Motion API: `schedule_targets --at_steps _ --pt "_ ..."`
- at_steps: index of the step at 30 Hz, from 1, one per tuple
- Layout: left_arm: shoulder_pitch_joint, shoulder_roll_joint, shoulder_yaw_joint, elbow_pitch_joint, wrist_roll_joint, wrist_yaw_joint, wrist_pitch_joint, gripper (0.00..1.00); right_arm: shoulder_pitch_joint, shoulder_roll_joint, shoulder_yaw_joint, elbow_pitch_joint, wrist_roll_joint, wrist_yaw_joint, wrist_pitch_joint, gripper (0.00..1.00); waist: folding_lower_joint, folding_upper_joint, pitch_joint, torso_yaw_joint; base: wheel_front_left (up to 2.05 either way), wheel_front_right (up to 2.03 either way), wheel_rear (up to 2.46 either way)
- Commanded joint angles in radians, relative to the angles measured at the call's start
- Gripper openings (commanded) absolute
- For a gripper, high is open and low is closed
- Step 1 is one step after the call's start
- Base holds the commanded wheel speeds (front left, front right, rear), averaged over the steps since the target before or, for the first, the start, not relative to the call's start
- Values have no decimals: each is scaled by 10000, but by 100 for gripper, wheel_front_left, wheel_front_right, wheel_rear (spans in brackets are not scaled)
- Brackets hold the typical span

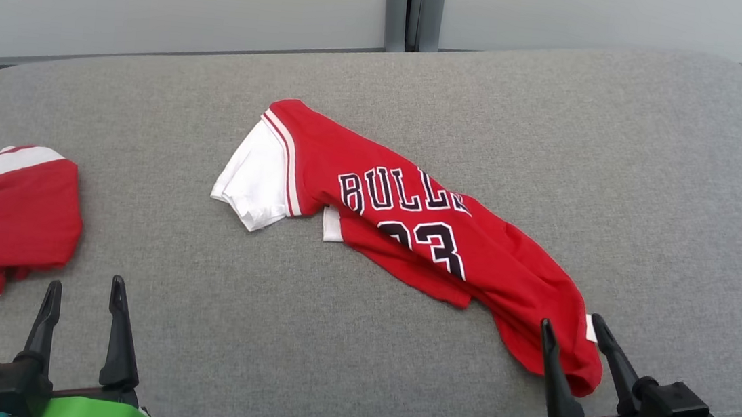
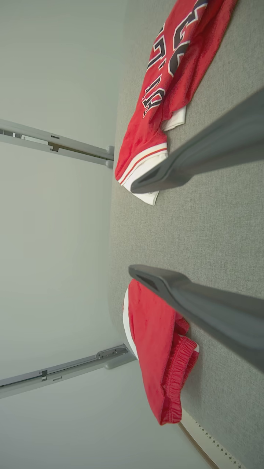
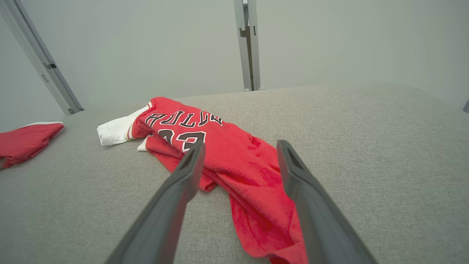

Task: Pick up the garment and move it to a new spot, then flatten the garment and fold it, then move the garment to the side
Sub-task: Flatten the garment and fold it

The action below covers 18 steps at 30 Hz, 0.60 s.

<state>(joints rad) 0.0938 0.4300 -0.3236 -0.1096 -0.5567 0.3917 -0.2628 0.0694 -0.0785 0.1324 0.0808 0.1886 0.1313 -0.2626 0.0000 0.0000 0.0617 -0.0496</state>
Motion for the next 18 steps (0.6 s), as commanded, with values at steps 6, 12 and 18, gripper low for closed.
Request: schedule_targets --at_steps 6,12,18 --pt "351 -65 94 -62 186 -183 -31 100 498 51 227 54 -72 -10 -21 100 0 0 -444 16 0 0 0" --pt "381 -9 191 -57 243 -218 -32 100 499 76 290 26 -67 -10 -21 100 0 0 -450 -4 0 0 0" --pt "177 -58 148 -10 279 -278 -32 100 379 99 325 26 -71 -10 -21 100 0 0 -397 6 0 0 0"
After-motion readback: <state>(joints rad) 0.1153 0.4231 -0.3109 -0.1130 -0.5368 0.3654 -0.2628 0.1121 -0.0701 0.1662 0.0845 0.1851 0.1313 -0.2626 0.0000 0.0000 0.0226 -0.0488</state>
